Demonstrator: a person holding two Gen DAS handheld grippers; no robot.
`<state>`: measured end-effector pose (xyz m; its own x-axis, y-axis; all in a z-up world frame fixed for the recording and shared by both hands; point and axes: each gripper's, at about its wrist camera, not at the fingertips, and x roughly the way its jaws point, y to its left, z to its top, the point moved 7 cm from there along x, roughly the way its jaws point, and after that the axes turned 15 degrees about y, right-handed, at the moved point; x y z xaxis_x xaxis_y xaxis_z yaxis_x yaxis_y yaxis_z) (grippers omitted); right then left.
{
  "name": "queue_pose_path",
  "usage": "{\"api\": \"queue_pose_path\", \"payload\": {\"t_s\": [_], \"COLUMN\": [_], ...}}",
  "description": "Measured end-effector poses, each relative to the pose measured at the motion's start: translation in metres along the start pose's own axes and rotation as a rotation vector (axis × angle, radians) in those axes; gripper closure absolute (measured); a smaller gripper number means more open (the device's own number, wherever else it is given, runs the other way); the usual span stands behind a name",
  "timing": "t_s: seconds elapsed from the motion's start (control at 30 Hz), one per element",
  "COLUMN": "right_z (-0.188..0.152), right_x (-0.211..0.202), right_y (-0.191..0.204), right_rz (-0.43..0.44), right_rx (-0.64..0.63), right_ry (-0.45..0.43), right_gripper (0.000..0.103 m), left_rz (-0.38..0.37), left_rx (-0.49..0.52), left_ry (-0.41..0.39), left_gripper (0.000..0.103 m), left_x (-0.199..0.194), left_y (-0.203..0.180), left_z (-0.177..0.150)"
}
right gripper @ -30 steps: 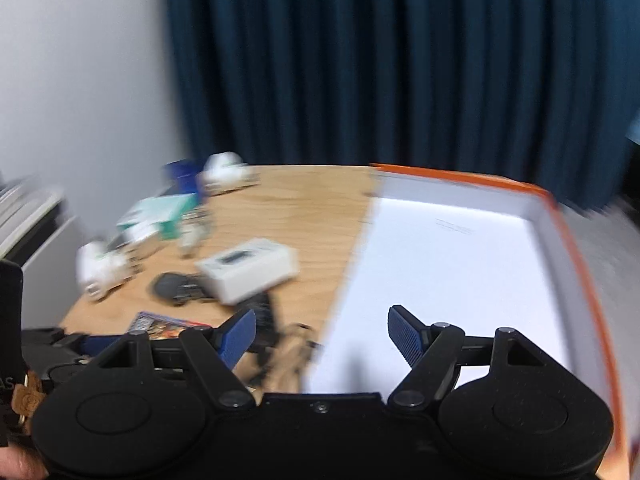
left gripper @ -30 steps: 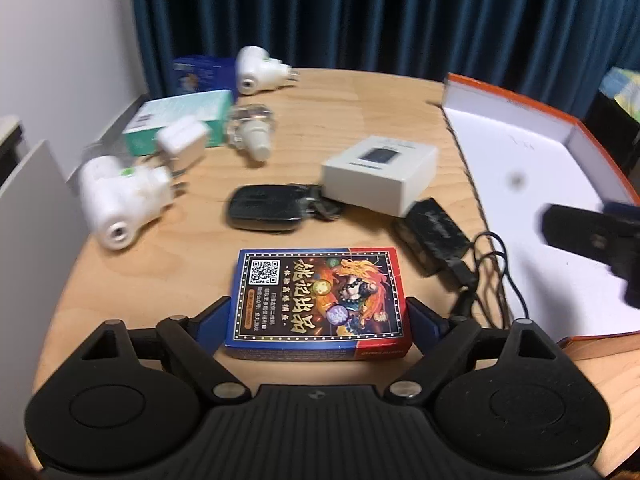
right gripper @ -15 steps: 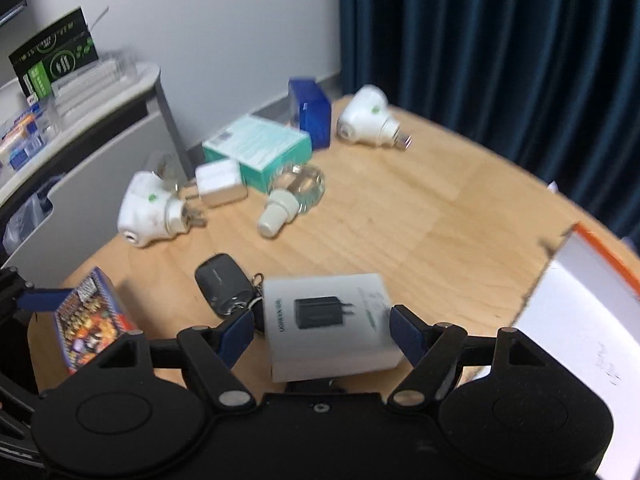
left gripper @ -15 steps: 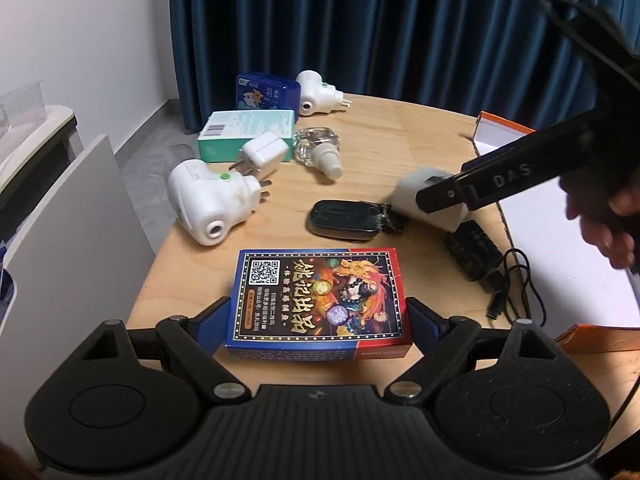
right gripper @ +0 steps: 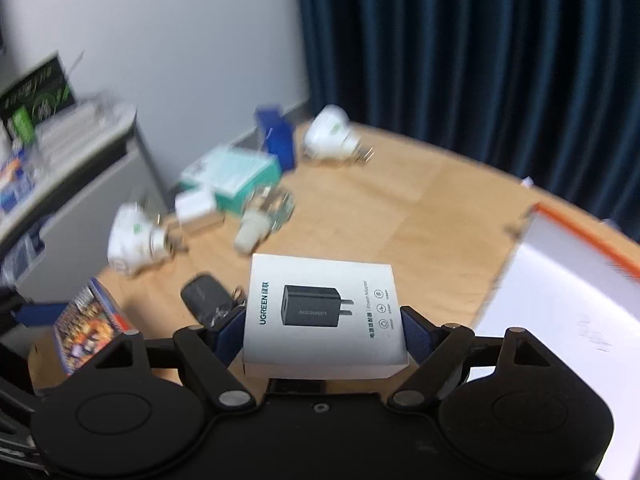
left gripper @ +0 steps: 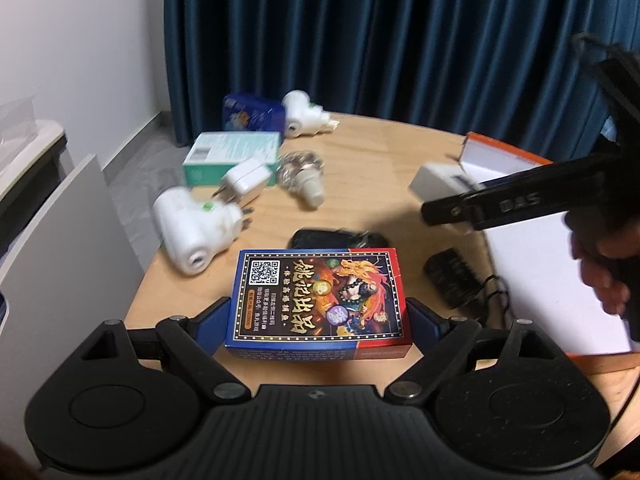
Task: Organize rigid objects
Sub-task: 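Lift both boxes and carry them toward the orange-rimmed tray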
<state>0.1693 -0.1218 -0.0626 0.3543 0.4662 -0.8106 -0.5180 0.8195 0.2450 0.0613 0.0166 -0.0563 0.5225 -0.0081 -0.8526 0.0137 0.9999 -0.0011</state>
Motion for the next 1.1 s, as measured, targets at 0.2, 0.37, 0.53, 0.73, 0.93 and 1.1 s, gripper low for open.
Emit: {"api": "queue_pose_path", "payload": {"t_s": [0.2,0.37,0.53,0.73,0.93,1.1], "right_z": [-0.02,-0.041,-0.059,-0.065,-0.067,-0.064], "right_x": [-0.088,-0.168,-0.218,-0.232,-0.218,-0.206], "right_y": [-0.046,-0.091,-0.12,-0.137,-0.146,-0.152], "right_rz": [-0.138,-0.275,-0.36,-0.388,-0.379,-0.38], "right_rx": [0.157,0.265,0.353,0.419,0.477,0.478], "right_ry": [-0.166,-0.261,-0.315,-0.35,-0.34,-0.315], "right_gripper": [0.008,0.008,0.008,0.008,0.008,0.008], "left_rz": [-0.057,-0.138,-0.194,-0.198,-0.17,-0.164], "left_rx": [0.071,0.136,0.191,0.224,0.231,0.211], "left_ry": [-0.047,-0.109,-0.144,-0.143,-0.109,-0.089], "left_gripper": [0.011,0.011,0.011,0.011,0.011,0.011], "left_x": [-0.019,-0.04,-0.052,-0.045,-0.037,-0.03], "left_y": [-0.046,-0.105,-0.161,-0.2,-0.206,-0.198], "left_z": [0.029,0.067,0.103,0.133,0.126,0.127]}}
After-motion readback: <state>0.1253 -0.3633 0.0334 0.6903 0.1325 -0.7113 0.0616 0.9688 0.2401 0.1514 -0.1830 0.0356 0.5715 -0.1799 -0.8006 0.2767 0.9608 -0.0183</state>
